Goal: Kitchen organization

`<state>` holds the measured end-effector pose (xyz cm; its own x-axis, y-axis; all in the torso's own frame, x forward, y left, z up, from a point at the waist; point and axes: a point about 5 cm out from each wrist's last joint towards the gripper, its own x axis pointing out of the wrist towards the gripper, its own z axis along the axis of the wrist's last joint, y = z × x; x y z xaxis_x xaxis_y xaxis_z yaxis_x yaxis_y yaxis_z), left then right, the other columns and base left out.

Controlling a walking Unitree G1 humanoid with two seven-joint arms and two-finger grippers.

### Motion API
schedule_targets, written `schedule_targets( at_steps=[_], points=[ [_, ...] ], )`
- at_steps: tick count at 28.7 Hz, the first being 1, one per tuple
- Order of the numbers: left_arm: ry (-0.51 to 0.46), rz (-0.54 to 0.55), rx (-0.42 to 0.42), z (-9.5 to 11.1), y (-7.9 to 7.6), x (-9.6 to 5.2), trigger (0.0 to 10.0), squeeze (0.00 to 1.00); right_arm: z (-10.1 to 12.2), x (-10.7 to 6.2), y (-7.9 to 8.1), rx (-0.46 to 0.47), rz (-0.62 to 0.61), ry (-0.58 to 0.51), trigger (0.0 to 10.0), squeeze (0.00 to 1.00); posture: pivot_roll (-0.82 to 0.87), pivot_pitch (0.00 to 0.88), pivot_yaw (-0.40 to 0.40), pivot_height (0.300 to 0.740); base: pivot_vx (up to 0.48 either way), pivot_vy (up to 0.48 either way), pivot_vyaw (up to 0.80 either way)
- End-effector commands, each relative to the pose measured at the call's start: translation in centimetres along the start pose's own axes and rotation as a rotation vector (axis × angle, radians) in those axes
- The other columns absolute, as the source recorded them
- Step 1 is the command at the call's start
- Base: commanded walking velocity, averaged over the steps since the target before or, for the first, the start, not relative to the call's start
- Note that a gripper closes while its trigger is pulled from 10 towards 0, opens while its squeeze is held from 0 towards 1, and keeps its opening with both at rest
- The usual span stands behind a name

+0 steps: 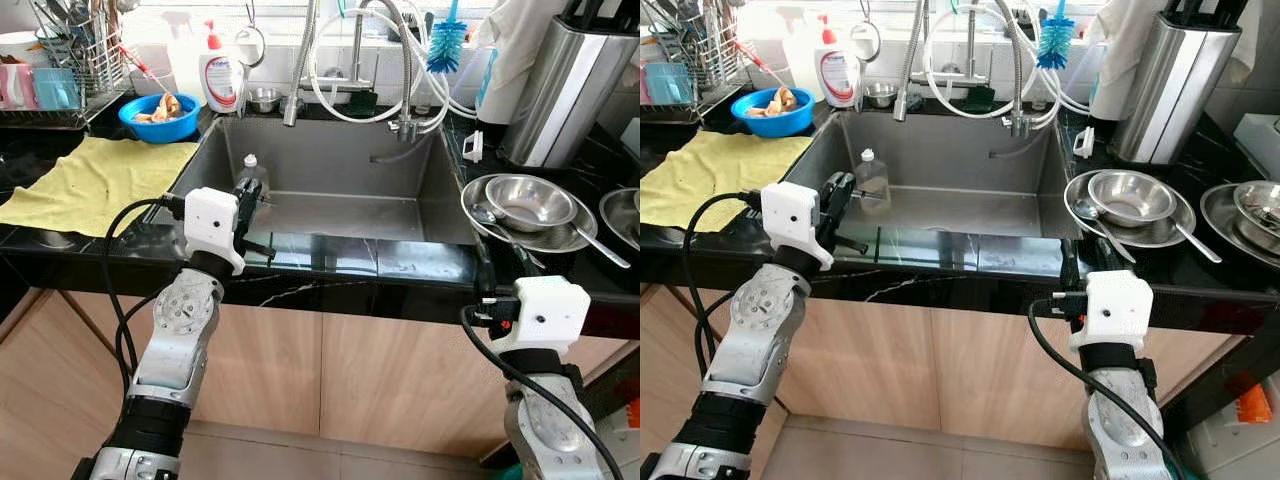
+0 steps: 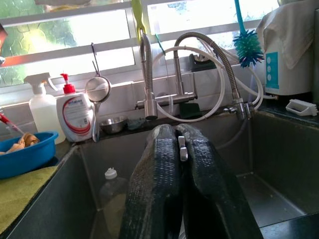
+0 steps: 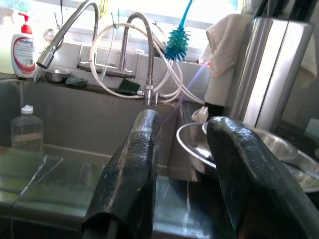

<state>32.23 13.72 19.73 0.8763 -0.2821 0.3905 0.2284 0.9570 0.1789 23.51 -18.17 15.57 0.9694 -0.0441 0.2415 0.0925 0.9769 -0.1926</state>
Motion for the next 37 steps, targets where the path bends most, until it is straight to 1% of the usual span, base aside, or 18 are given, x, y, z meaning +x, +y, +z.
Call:
schedule_targets(
  at_steps=[1,4,5,7,19,26,32,34,37],
  points=[
    [-0.022,0.006,0.015,0.5,0.4,0.4,10.0,0.00,0.1,0.3,0.3,-0.006,0.016,-0.010,10.0,0.00,-0.07,0.000,0.006,0.740,0.262,0.000,0.60],
    [-0.021,0.007,0.013,0.5,0.4,0.4,10.0,0.00,0.1,0.3,0.4,-0.004,0.014,-0.010,10.0,0.00,-0.07,0.000,0.006,0.740,0.266,0.000,0.20],
    [-0.019,0.007,0.006,0.4,0.2,0.3,10.0,0.00,0.1,0.3,0.4,0.023,0.007,-0.010,10.0,0.00,-0.07,0.000,0.008,0.740,0.270,0.000,0.00],
    [-0.018,0.004,-0.002,0.3,0.0,0.3,10.0,0.00,0.1,0.3,0.4,0.034,0.002,-0.010,10.0,0.00,-0.08,0.000,0.008,0.740,0.281,0.000,0.00],
    [-0.014,-0.017,-0.007,0.2,-0.3,0.4,10.0,0.00,0.1,0.4,0.5,0.040,0.005,-0.008,10.0,0.00,-0.07,0.000,0.008,0.740,0.282,0.000,0.00],
    [-0.003,-0.028,-0.032,0.1,-0.7,0.5,10.0,0.00,0.0,0.4,0.7,0.043,0.022,-0.006,10.0,0.00,-0.07,0.000,0.008,0.740,0.000,0.000,0.00],
    [0.014,-0.009,-0.067,0.1,-0.4,1.2,10.0,0.00,0.1,0.4,1.1,0.052,0.039,-0.008,10.0,0.00,-0.07,0.000,0.008,0.740,0.000,0.000,0.00],
    [0.053,-0.010,-0.075,-0.2,-0.4,1.7,10.0,0.00,0.0,0.4,1.2,0.055,0.044,-0.007,10.0,0.00,-0.07,0.000,0.009,0.740,0.000,0.000,0.00],
    [0.074,-0.014,-0.084,-0.6,-0.5,2.2,10.0,0.00,0.0,0.5,1.4,0.059,0.055,-0.006,10.0,0.00,-0.07,0.000,0.009,0.740,0.000,0.000,0.00]
  ],
)
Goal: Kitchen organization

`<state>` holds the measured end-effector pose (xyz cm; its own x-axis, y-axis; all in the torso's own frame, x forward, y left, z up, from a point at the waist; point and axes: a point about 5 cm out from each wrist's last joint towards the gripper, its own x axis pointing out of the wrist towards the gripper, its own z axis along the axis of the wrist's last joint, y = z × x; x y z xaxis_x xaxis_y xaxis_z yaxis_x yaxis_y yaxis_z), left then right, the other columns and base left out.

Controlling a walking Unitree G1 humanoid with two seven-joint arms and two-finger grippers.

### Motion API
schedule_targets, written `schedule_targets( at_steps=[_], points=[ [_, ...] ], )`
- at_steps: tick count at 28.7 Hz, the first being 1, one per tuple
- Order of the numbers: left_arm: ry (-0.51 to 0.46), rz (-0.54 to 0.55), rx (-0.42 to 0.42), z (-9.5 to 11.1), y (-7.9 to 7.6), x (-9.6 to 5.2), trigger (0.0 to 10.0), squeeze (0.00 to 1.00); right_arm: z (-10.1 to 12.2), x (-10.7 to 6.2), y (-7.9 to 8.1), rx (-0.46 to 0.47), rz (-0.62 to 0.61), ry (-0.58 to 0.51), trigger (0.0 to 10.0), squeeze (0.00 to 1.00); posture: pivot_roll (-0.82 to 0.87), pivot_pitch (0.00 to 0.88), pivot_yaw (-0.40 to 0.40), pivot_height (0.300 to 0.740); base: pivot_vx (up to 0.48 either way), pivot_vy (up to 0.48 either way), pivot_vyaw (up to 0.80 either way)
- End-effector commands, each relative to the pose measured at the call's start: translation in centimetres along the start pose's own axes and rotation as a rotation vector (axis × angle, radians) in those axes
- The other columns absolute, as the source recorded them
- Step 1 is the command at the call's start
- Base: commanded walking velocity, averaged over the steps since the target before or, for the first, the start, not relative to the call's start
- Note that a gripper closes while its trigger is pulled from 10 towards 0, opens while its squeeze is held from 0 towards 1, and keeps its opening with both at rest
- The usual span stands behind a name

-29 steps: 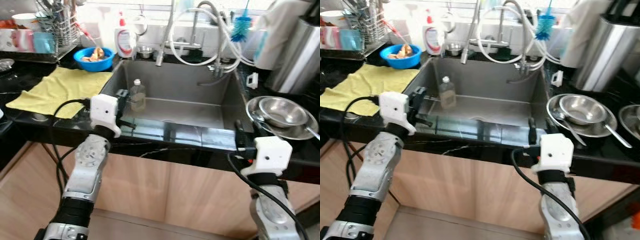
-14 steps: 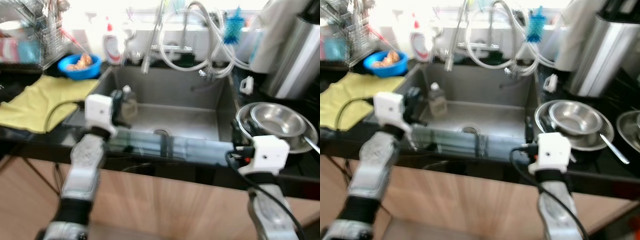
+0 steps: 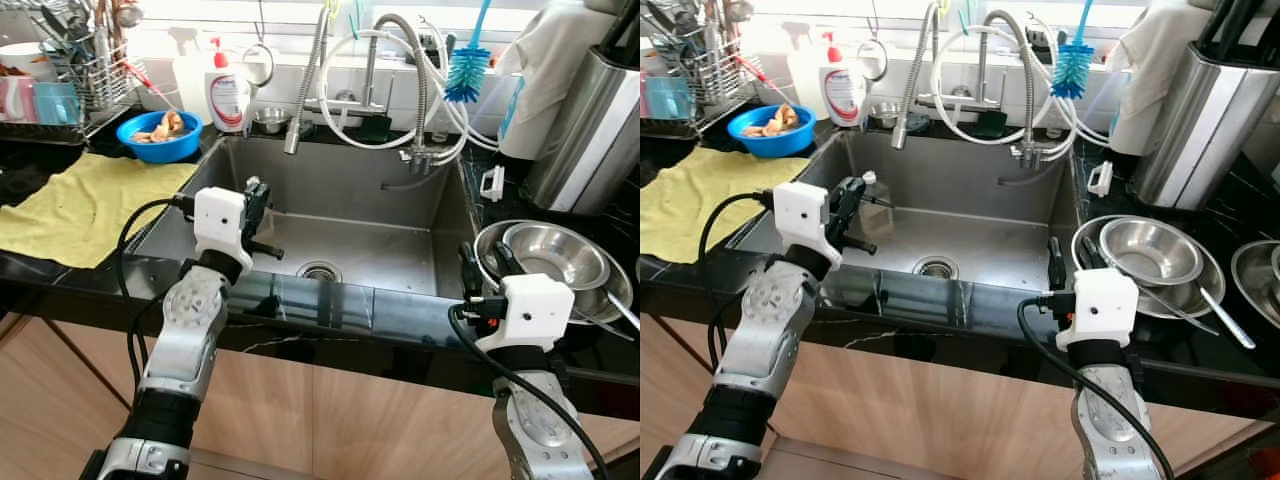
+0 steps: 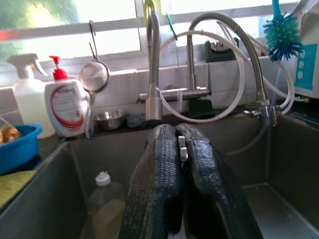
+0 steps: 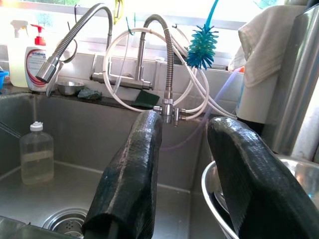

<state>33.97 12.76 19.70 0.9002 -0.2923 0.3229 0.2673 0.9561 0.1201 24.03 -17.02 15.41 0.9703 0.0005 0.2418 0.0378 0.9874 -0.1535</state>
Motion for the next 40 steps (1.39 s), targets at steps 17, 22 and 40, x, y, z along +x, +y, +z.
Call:
schedule_targets(
  at_steps=[17,22,40],
  points=[
    [0.209,-0.049,-0.023,-2.7,-1.6,2.4,10.0,0.47,-0.2,0.0,0.7,0.025,0.029,0.014,10.0,0.00,-0.08,0.000,0.021,0.740,0.000,0.000,0.00],
    [0.227,-0.037,-0.037,-3.1,-1.5,2.1,10.0,1.00,-0.3,-0.1,0.9,0.030,0.034,0.019,10.0,0.00,-0.07,0.000,0.017,0.740,0.000,0.000,0.00],
    [0.035,0.063,0.018,-0.6,0.4,1.8,10.0,0.00,-0.2,0.1,1.1,0.038,0.043,0.014,10.0,0.00,-0.07,0.000,0.014,0.740,0.000,0.000,0.00]
  ],
)
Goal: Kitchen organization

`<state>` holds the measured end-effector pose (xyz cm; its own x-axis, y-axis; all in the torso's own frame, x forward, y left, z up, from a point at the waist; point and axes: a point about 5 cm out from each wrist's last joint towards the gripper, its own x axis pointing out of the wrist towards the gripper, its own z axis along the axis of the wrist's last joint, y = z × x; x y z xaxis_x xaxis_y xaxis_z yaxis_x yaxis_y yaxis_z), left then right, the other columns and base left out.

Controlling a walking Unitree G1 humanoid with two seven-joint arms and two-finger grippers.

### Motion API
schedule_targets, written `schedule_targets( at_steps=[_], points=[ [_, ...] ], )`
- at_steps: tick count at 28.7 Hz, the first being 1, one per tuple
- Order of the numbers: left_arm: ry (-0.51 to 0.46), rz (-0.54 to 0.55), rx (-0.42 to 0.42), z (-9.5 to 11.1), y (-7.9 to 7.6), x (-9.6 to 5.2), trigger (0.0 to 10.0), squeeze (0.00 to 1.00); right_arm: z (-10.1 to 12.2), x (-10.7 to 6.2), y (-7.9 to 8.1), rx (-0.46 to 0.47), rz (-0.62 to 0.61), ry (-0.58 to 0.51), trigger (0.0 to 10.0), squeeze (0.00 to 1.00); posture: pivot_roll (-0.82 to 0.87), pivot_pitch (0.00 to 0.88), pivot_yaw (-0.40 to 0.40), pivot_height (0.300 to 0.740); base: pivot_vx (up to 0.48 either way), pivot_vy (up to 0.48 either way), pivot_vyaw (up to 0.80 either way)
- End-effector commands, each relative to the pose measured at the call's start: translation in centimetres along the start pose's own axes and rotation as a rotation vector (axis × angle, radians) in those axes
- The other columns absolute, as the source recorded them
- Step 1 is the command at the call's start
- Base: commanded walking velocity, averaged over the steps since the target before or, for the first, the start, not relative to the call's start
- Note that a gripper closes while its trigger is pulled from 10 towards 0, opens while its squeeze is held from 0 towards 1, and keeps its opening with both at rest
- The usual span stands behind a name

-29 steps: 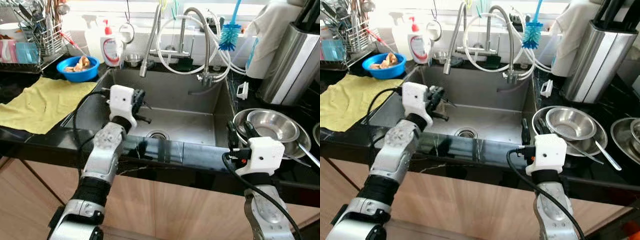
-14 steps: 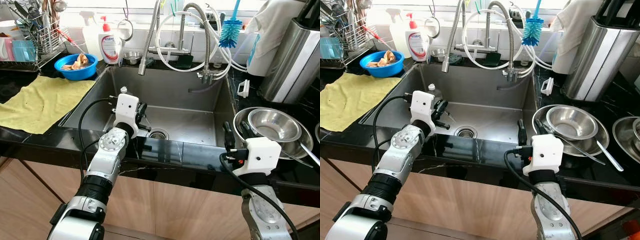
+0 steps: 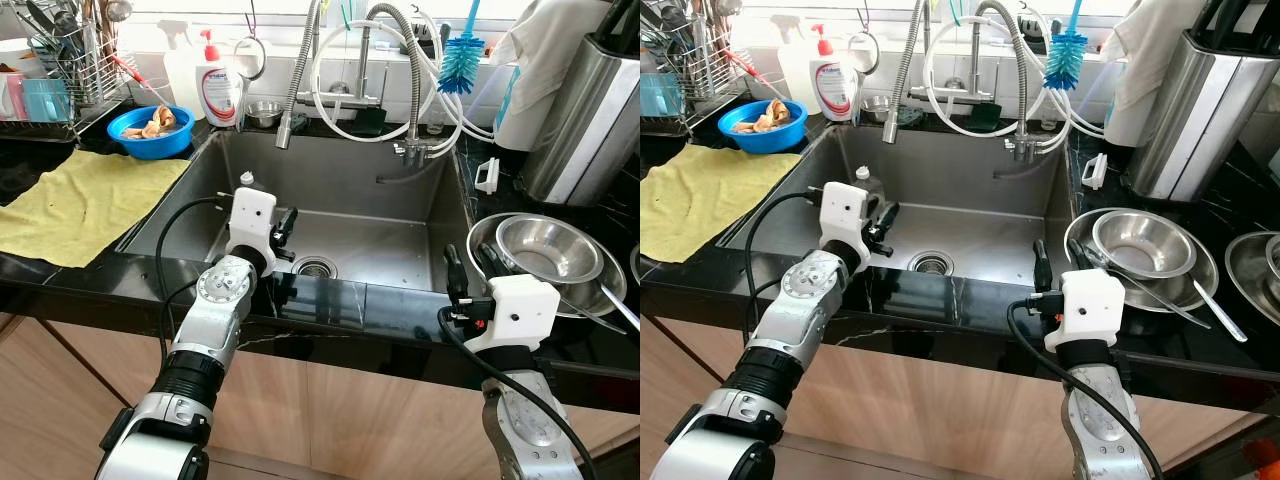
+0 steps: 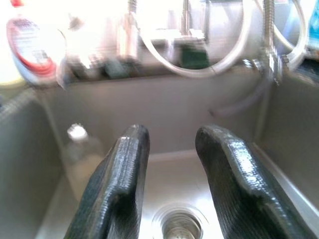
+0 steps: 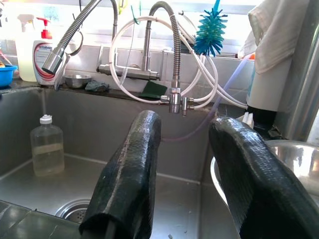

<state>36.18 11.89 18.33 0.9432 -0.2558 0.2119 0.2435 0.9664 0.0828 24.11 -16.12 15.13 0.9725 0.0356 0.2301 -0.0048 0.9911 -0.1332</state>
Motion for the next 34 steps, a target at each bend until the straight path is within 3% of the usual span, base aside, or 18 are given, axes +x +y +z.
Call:
schedule_targets(
  at_steps=[1,4,6,9,11,16,19,21,24,34],
  points=[
    [-0.107,0.031,0.063,1.8,0.9,-0.3,10.0,0.00,0.0,0.1,0.1,0.009,0.006,0.005,10.0,0.00,-0.07,0.000,0.014,0.740,0.000,0.000,0.00],
    [-0.215,0.090,0.186,3.2,2.6,-1.6,10.0,0.00,0.2,0.0,0.0,0.011,-0.006,-0.006,10.0,0.00,-0.07,0.000,0.015,0.740,0.000,0.000,0.00],
    [-0.241,0.091,0.222,3.4,3.0,-2.3,10.0,0.00,0.2,0.0,-0.1,0.010,-0.006,-0.008,10.0,0.00,-0.07,0.000,0.015,0.740,0.000,0.000,0.00],
    [-0.234,0.104,0.278,3.2,4.2,-3.8,10.0,0.00,0.2,-0.1,-0.1,0.007,-0.007,-0.005,10.0,0.00,-0.07,0.000,0.014,0.740,0.000,0.000,0.00],
    [-0.217,0.129,0.350,2.9,5.9,-5.1,10.0,0.00,0.1,-0.3,-0.1,0.003,-0.002,-0.002,10.0,0.00,-0.06,0.000,0.016,0.740,0.000,0.000,0.00],
    [-0.182,0.144,0.419,2.4,7.1,-6.6,10.0,0.00,0.0,-0.3,-0.3,0.000,-0.002,0.001,10.0,0.00,-0.06,0.000,0.017,0.740,0.000,0.000,0.00],
    [-0.132,0.169,0.503,1.9,8.6,-9.2,10.0,0.00,0.0,-0.2,-0.6,-0.010,-0.004,0.000,10.0,0.00,-0.07,0.000,0.022,0.740,0.000,0.000,0.00],
    [-0.110,0.198,0.526,1.7,9.6,-10.2,10.0,0.00,0.0,-0.3,-0.8,-0.015,-0.005,-0.001,10.0,0.00,-0.06,0.000,0.025,0.740,0.000,0.000,0.00],
    [-0.108,0.209,0.528,1.9,9.8,-10.9,10.0,0.00,-0.1,-0.4,-1.1,-0.020,-0.009,0.000,10.0,0.00,-0.06,0.000,0.026,0.740,0.000,0.000,0.00],
    [-0.099,0.230,0.487,1.6,8.1,-12.9,10.0,0.00,-0.1,-0.8,-1.1,-0.017,-0.012,-0.001,10.0,0.00,-0.05,0.000,0.028,0.740,0.000,0.000,0.00]
  ],
)
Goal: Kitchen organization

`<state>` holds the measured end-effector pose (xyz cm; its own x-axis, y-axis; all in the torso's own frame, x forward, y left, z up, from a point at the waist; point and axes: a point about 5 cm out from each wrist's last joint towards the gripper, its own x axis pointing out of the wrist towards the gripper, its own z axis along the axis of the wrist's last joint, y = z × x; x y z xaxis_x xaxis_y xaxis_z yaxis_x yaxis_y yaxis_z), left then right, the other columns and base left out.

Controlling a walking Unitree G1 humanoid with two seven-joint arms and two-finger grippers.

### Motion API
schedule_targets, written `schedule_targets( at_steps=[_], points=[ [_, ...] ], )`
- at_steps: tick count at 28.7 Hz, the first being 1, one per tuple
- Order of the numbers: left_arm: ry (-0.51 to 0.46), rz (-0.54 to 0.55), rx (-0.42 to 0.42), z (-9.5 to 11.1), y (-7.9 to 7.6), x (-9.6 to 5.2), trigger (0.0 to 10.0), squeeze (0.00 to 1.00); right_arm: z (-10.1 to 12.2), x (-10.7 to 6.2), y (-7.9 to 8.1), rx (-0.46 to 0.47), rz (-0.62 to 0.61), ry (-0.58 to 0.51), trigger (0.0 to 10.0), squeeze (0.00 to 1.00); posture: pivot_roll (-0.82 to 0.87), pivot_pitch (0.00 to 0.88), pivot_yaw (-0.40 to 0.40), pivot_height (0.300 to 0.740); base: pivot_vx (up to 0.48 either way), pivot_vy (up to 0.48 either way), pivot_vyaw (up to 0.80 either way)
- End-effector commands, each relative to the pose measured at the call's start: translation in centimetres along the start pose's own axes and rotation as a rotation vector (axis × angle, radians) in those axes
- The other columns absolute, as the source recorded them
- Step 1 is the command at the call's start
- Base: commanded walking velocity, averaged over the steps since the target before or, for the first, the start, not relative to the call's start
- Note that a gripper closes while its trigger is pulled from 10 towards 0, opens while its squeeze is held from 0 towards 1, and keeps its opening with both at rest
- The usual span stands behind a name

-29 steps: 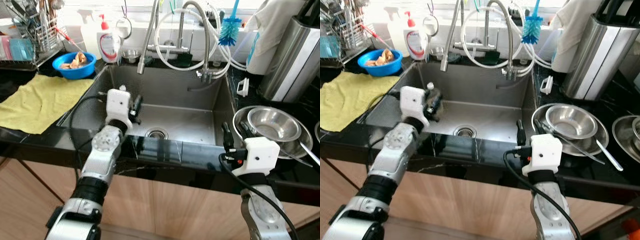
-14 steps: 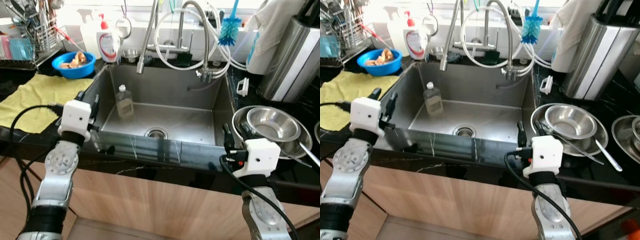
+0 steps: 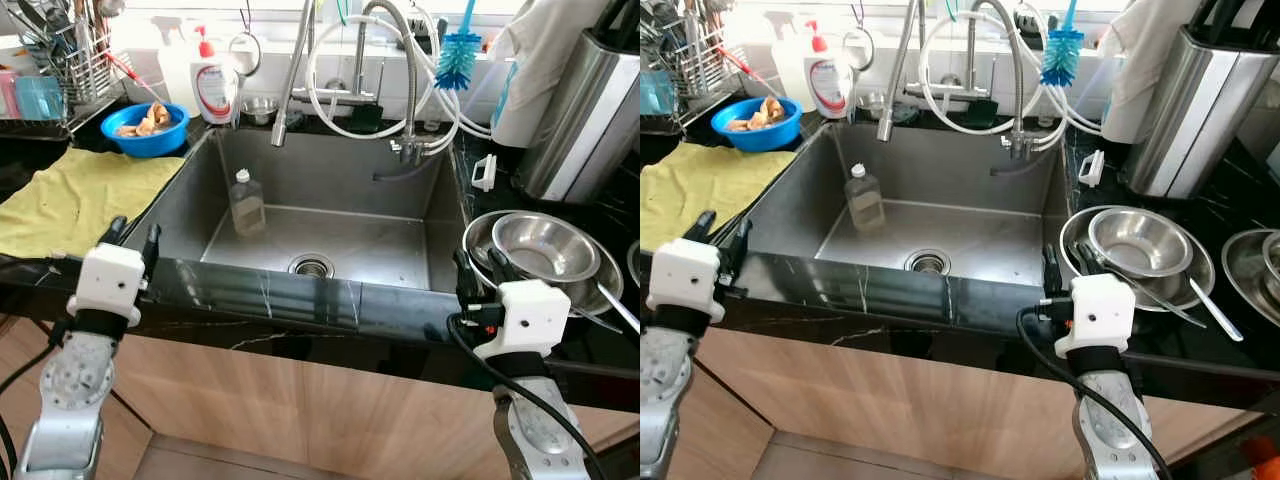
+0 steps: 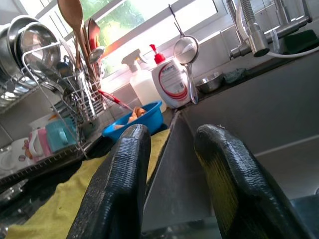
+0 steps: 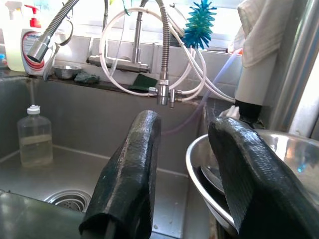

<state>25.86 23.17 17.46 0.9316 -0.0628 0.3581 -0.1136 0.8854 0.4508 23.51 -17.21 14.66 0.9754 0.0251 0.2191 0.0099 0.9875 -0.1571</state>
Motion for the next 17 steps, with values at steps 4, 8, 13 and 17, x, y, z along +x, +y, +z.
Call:
schedule_targets(
  at_steps=[4,8,13,17],
  points=[
    [-0.011,0.010,0.005,0.6,-0.4,0.0,10.0,0.00,0.3,-0.2,0.1,0.011,0.000,-0.015,10.0,0.00,-0.05,0.000,0.020,0.740,0.000,0.000,0.00],
    [-0.020,0.027,-0.008,0.8,-0.4,0.8,10.0,0.00,0.3,-0.3,0.3,0.011,0.004,-0.014,10.0,0.00,-0.06,0.000,0.024,0.740,0.000,0.000,0.00],
    [-0.031,0.045,-0.050,1.0,-0.6,2.1,10.0,0.00,0.5,-0.1,0.4,0.008,0.004,-0.017,10.0,0.00,-0.07,0.000,0.021,0.740,0.000,0.000,0.00],
    [-0.033,0.023,-0.074,1.2,-1.6,2.4,10.0,0.00,0.5,0.0,0.5,0.005,0.005,-0.019,10.0,0.00,-0.07,0.000,0.023,0.740,0.000,0.000,0.00]
  ],
)
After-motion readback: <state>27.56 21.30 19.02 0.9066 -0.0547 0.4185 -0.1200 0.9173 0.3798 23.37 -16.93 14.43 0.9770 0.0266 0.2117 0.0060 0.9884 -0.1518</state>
